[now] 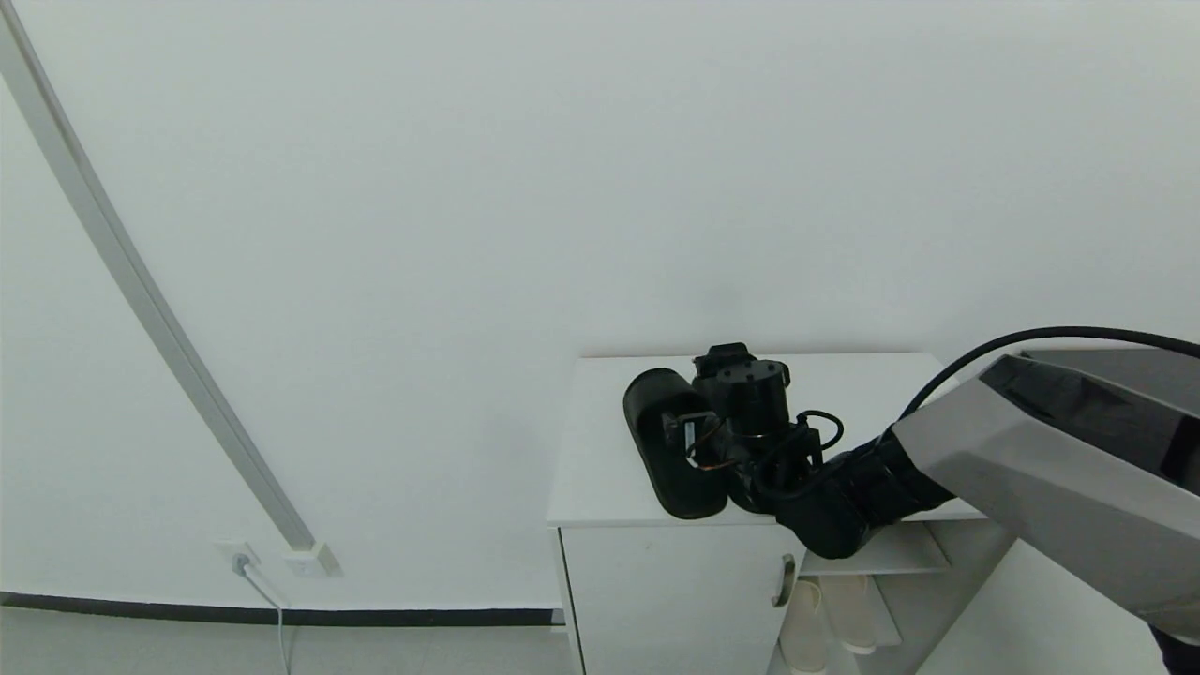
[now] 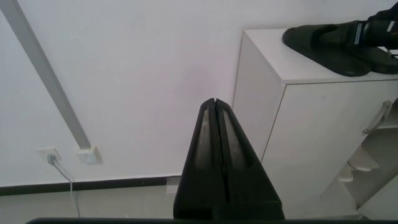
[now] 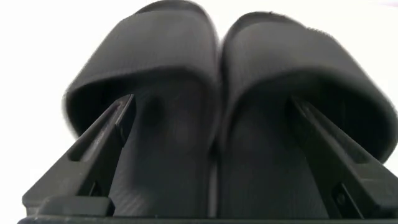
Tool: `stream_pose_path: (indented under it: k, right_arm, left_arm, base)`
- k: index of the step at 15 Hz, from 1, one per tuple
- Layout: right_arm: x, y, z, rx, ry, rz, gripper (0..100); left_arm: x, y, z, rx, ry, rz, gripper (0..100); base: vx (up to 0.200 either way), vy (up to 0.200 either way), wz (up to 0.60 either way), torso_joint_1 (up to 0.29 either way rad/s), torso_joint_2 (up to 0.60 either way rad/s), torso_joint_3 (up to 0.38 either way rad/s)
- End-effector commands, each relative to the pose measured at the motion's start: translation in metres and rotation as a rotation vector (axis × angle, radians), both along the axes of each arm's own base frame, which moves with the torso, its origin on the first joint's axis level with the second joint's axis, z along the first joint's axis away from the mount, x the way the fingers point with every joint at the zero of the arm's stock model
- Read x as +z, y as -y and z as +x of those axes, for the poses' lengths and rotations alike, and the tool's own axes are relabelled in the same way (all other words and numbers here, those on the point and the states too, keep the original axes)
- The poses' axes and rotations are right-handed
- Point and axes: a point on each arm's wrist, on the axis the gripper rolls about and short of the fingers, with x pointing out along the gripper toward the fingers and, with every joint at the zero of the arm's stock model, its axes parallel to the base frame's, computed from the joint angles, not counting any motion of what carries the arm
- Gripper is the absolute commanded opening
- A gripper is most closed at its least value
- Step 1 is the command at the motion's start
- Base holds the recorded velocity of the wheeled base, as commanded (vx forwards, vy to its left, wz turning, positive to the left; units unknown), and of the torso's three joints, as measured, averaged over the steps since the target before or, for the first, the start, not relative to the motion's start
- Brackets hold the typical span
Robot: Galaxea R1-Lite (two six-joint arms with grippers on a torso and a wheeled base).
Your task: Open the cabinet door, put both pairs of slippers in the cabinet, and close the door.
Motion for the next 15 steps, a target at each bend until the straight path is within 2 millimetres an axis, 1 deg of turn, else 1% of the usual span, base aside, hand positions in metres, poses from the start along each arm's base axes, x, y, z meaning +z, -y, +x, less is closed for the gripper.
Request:
stream_pose_path:
  k: [1, 3, 7, 8, 12, 15]
  right_arm:
    - [-0.0139, -0.0003, 0.0161, -0.012, 0.018, -0.002, 100]
    - [-0.0151, 0.0018, 0.0229, -0.017, 0.037, -0.009, 100]
    - [-0.0156, 0.0004, 0.0234, -0.008, 0.038, -0.006, 100]
    - [-0.0163, 0.0003, 0.0235, -0.008, 0.037, -0.007, 0]
    - [-0.0193, -0.0001, 0.0242, -0.008, 0.035, -0.009, 0]
    - [-0.0117, 0.0006, 0.0219, -0.008, 0.052, 0.004, 0]
  left_arm:
    - [0.0, 0.0, 0.0001, 0.0, -0.001, 0.0, 0]
    - [0.0, 0.0, 0.0001, 0.0, -0.001, 0.0, 0]
    - [0.0, 0.0, 0.0001, 0.0, -0.001, -0.002, 0]
    - [0.0, 0.0, 0.0, 0.0, 0.0, -0.002, 0]
    - [0.0, 0.0, 0.0001, 0.0, -0.001, -0.002, 0]
    - [0.0, 0.0, 0.0001, 0.0, -0.001, -0.002, 0]
  base:
    - [0.0, 0.0, 0.0, 0.0, 0.0, 0.0]
    - [0.0, 0.0, 0.0, 0.0, 0.0, 0.0]
    - [0.0, 0.0, 0.0, 0.0, 0.0, 0.0]
    - [0.0, 0.0, 0.0, 0.0, 0.0, 0.0]
    - [0.0, 0.0, 0.0, 0.0, 0.0, 0.0]
    - [0.0, 0.0, 0.0, 0.0, 0.0, 0.0]
